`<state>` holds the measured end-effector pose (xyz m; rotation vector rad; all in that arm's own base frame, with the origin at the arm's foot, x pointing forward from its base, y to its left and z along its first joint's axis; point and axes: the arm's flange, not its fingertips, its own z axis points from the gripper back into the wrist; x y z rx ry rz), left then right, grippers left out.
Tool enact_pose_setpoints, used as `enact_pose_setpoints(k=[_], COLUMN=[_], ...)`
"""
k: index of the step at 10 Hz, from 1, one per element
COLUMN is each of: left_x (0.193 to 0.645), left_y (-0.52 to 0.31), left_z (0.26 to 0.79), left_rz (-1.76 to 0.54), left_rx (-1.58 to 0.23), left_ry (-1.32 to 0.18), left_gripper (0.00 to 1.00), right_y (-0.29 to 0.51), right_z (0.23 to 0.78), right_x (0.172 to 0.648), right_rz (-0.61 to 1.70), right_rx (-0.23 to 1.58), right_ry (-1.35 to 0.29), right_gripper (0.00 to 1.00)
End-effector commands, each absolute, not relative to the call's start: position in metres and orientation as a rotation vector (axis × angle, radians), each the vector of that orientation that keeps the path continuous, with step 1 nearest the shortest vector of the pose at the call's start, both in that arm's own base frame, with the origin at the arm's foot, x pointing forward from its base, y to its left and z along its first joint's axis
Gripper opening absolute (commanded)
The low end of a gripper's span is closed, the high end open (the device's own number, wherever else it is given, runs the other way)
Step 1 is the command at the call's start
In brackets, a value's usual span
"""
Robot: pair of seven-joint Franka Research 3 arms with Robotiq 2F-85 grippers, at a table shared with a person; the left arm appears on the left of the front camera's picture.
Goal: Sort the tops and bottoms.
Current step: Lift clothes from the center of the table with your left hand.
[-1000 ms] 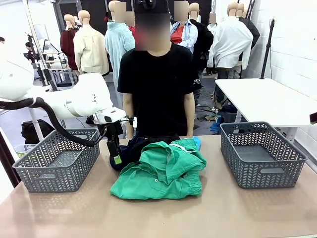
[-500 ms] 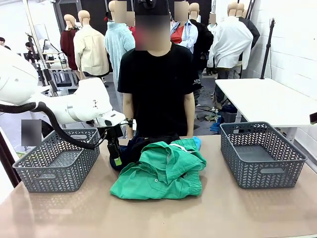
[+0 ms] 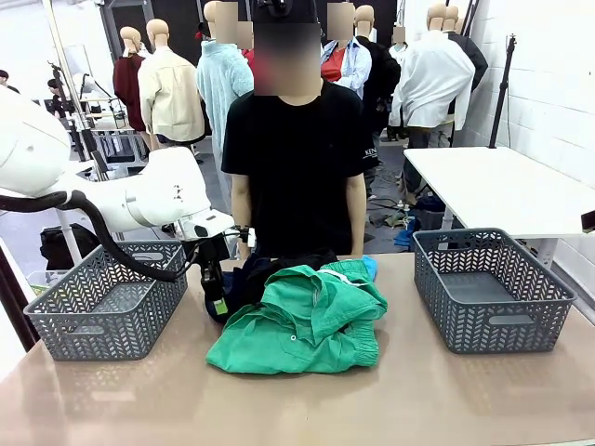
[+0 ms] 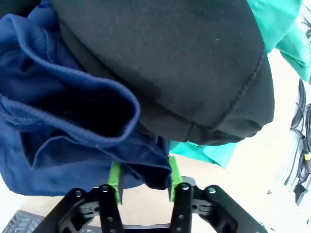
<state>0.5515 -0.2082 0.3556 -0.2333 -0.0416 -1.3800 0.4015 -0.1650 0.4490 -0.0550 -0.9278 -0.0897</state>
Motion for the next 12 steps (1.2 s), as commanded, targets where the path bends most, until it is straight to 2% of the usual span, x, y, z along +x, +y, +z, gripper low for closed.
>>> enact_pose_setpoints(k=[1,7,9,11,12], left_x=[0.557,0.559,0.556,0.552,0.546], left_y=[-0.206,-0.205,-0.205,-0.214,-0.223], left_z=[0.359,0.371,0.411,0.473,0.51], left_rz=[-1.399,-1.358,-1.316,-1.299,-1.333], left_rx=[-0.262,-0.292,-0.213,-0.065,-0.046], left_ry=[-0.048,-0.074,-0.175,-0.279,-0.303], left_gripper=[0.0,0.0,0.0,0.0,0.0], right_y=[-0.163,-0.163,-0.163,-0.163,-0.163], right_z=[0.451,0.451,0.451,0.451,0.451], right_x=[0.401,0.401,0.401,0.401,0.401], right_rz=[-0.084,-0.084,-0.084,-0.084,-0.084], right_rx=[-0.061,-0.061,-0.061,-0.061,-0.061], right_ry=[-0.924,-0.924,-0.924,-0.924,-0.924], right_gripper=[1.0,1.0,1.0,1.0,1.0])
